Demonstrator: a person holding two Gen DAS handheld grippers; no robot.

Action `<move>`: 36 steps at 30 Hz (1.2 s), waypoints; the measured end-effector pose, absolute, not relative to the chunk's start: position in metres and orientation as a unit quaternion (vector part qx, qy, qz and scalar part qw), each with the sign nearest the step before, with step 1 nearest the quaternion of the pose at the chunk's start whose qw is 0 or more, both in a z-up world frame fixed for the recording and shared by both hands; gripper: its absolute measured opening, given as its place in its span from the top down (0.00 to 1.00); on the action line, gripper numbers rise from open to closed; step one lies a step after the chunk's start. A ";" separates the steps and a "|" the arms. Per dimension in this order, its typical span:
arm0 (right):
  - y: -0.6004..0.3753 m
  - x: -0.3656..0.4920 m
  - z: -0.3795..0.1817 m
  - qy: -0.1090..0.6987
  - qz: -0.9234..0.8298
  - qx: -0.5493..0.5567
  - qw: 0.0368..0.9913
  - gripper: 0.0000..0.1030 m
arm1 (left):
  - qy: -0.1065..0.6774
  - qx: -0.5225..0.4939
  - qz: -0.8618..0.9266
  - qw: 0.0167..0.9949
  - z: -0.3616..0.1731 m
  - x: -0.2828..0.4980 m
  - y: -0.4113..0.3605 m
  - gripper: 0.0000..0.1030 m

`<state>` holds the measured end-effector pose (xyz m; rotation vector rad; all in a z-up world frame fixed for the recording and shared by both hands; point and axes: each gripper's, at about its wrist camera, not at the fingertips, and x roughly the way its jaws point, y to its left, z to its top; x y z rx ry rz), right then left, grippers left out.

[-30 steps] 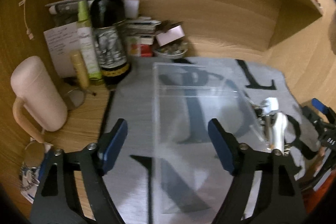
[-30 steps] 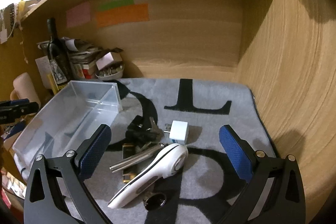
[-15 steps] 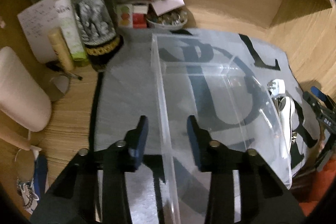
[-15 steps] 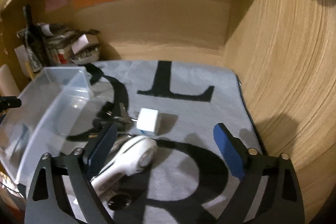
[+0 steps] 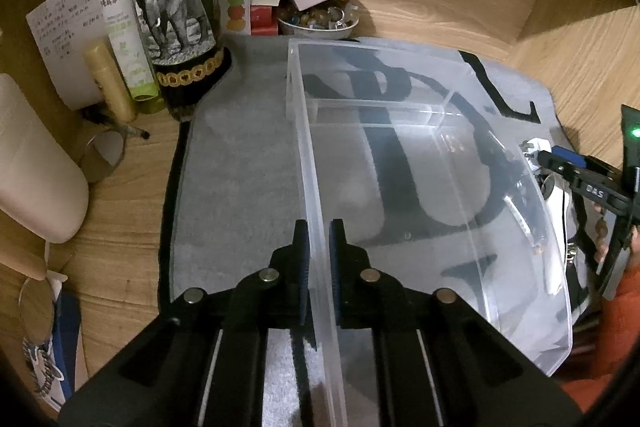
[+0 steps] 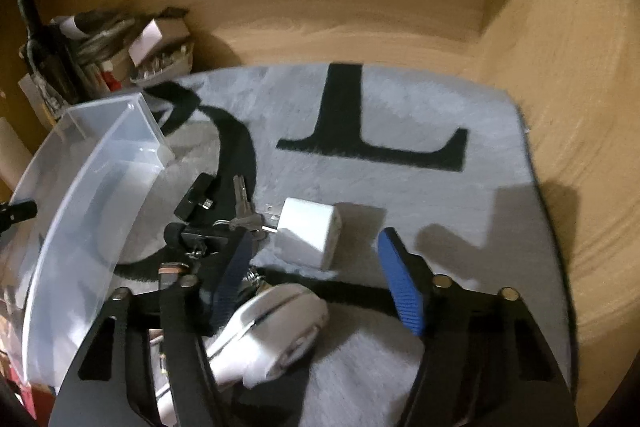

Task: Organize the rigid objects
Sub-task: 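Grasp the clear box rim with the left tool while right tool reaches the white charger, then carry the white charger into the box with the right tool and release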

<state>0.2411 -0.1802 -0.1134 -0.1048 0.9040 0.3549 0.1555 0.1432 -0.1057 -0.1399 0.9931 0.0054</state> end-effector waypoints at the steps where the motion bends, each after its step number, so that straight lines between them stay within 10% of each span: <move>1: -0.180 0.244 -0.116 0.439 0.172 -0.049 0.881 0.51 | 0.475 -0.066 0.003 0.877 -0.106 0.155 0.143 0.91; 11: -0.175 0.249 -0.116 0.436 0.181 -0.051 0.880 0.73 | 0.472 -0.059 0.007 0.880 -0.105 0.153 0.141 0.92; 36: -0.102 0.178 -0.019 0.299 0.265 -0.077 0.914 0.74 | 0.447 -0.042 0.001 0.893 -0.097 0.143 0.137 0.92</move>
